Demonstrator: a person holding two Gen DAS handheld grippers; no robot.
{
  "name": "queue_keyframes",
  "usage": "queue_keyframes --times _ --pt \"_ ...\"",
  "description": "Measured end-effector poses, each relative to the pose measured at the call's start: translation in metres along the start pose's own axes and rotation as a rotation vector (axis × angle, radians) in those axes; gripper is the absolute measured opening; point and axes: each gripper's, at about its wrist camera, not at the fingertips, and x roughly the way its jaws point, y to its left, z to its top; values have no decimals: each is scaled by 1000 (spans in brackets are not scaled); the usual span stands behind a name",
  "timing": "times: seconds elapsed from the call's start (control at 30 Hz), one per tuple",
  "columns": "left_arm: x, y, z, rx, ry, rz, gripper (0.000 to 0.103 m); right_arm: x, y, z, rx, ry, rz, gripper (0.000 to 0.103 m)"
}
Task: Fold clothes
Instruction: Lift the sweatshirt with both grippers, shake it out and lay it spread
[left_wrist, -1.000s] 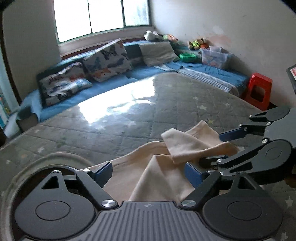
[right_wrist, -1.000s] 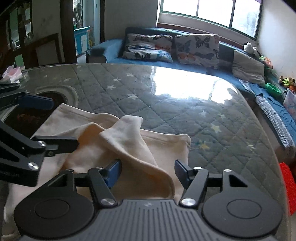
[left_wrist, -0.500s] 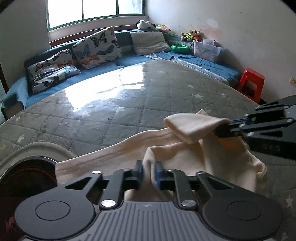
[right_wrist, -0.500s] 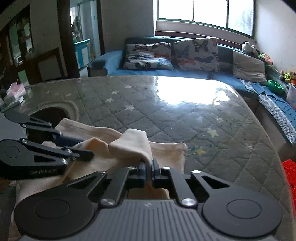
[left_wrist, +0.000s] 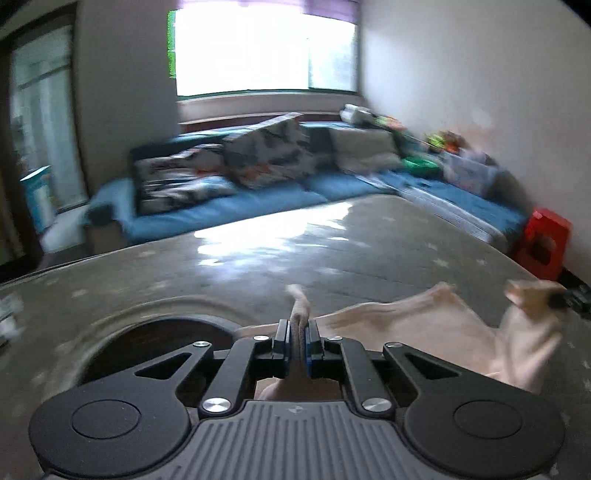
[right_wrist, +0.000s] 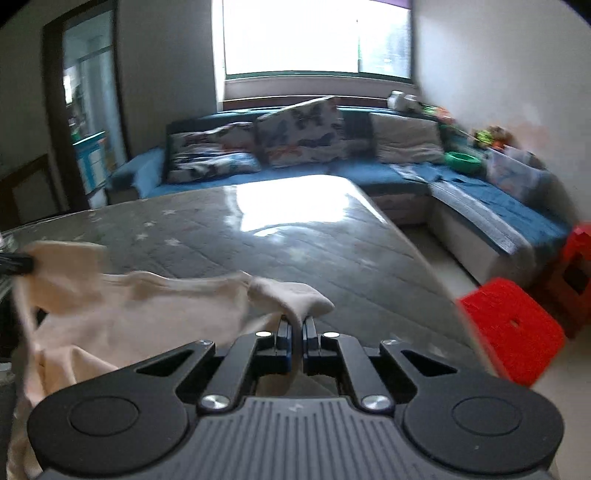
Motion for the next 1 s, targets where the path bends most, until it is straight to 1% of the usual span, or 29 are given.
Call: queue_keyframes --times 0.1,0.17,0.23,0.33,0.5,0.53,0.57,0.6,0.7,0.77,0.9,1.0 --pt "-32 29 -9 -55 -19 72 8 -10 -17 -16 34 5 -44 4" --pt "-56 48 -21 -90 -28 113 8 -18 -27 -27 60 1 -74 4" --pt "-75 65 -37 -127 -18 152 8 -28 -35 -38 87 -9 -101 4" --pt "-95 87 -67 -175 24 198 8 -38 -49 -51 125 -8 -122 4" --pt "-100 107 -111 -227 138 246 8 -38 -68 -69 185 30 -149 6" --pt "-100 109 -116 -239 154 253 8 -38 -71 -72 192 37 -160 7" --pt "-101 112 -120 -248 163 258 10 -39 -73 -75 197 41 -175 15" --pt "-102 115 -122 -256 168 262 11 -41 -74 -77 201 41 -187 18" --pt "-112 110 -120 -228 148 228 11 -50 -79 -77 209 25 -235 20" --pt "-116 98 -116 -180 124 192 12 -55 -79 -73 201 9 -235 20" --pt "-118 66 -109 -97 97 57 22 -59 -71 -63 152 -5 -197 20" --pt "-112 36 -103 -37 94 -45 26 -49 -61 -58 126 20 -159 20"
